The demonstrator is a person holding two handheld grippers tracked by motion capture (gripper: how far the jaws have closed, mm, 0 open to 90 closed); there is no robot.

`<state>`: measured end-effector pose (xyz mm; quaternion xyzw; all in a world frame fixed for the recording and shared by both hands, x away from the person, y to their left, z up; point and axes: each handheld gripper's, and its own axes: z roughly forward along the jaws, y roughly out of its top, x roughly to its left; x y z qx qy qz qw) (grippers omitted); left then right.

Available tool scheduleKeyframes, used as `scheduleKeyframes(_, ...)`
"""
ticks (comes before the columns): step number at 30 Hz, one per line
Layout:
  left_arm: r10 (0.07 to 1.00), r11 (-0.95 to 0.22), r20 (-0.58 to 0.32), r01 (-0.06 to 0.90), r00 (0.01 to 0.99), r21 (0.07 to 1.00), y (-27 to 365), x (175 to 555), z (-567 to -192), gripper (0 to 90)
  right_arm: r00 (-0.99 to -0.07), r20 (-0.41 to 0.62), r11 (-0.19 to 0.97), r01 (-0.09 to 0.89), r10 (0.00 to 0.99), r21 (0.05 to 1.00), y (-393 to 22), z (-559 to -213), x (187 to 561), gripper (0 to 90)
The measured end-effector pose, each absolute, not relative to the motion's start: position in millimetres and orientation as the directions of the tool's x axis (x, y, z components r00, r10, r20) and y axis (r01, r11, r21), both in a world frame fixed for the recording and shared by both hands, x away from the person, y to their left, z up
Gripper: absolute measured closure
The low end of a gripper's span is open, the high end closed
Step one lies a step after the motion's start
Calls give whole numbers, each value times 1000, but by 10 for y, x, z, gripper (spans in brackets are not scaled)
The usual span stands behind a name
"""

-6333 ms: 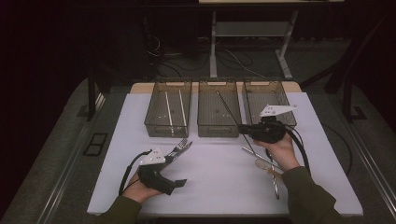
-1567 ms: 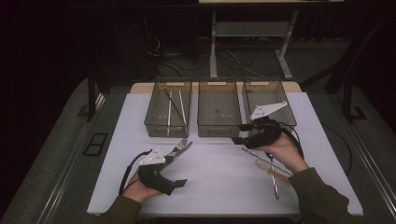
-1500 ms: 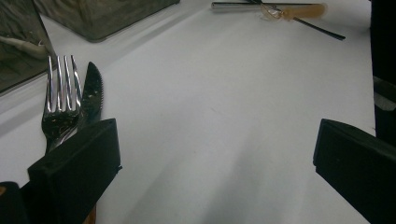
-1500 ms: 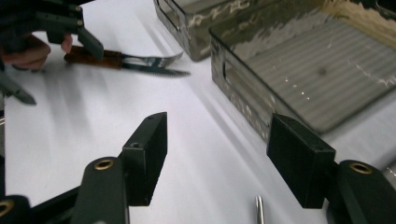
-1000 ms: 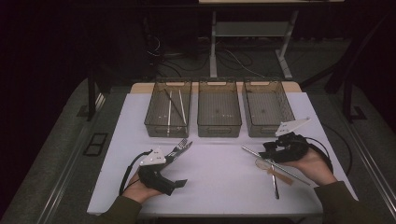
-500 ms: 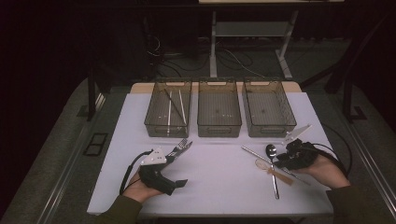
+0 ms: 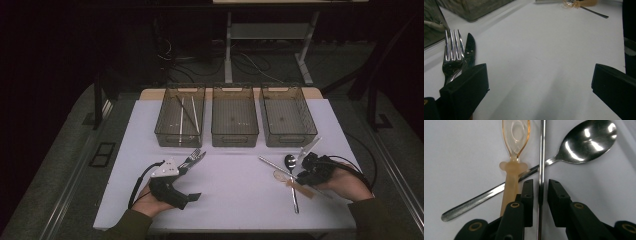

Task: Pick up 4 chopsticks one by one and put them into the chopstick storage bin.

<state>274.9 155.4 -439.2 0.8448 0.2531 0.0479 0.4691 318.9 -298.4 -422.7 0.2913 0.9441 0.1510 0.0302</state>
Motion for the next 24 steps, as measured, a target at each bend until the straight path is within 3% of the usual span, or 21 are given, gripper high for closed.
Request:
scheduleKeyframes(11, 474, -437, -156, 385, 867, 813, 1546, 2747, -4398, 0, -840, 0, 817, 528, 543, 229, -2867, -4215, 3219, 825)
scheduleKeyframes(24, 472, -438, -156, 385, 867, 813, 1545, 2748, -4398, 0, -832, 34, 796, 541, 554, 273, -2941, -4212, 3237, 855)
